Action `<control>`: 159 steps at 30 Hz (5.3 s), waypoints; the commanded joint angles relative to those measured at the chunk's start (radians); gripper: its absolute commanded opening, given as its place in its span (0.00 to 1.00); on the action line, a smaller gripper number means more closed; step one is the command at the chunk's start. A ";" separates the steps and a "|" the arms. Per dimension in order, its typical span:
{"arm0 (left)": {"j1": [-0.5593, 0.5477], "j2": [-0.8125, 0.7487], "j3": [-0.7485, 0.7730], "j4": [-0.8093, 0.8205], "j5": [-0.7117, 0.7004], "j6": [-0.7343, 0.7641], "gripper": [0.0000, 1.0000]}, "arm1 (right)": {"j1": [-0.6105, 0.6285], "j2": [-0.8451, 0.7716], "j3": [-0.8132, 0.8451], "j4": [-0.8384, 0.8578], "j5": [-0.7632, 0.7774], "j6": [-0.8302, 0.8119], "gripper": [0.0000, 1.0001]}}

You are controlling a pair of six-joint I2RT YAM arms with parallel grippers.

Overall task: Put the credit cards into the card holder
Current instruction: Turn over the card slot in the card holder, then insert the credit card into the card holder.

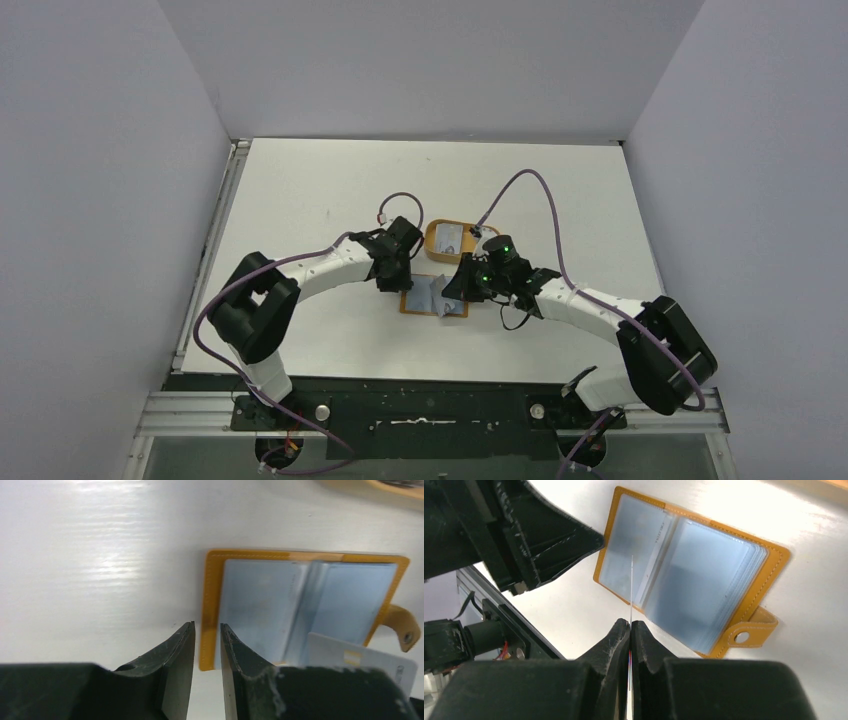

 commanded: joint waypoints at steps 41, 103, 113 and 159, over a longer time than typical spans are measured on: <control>0.035 -0.042 -0.107 0.033 0.020 -0.043 0.12 | -0.047 0.278 -0.033 0.403 -0.069 0.263 0.00; -0.003 0.098 0.003 0.070 0.180 0.067 0.00 | -0.153 0.242 -0.045 0.261 -0.061 -0.017 0.00; -0.006 0.103 0.010 0.061 0.177 0.074 0.00 | -0.169 0.242 -0.051 0.236 -0.036 -0.057 0.00; -0.022 0.098 -0.013 0.089 0.188 0.049 0.00 | -0.060 0.342 -0.122 0.486 -0.022 0.208 0.05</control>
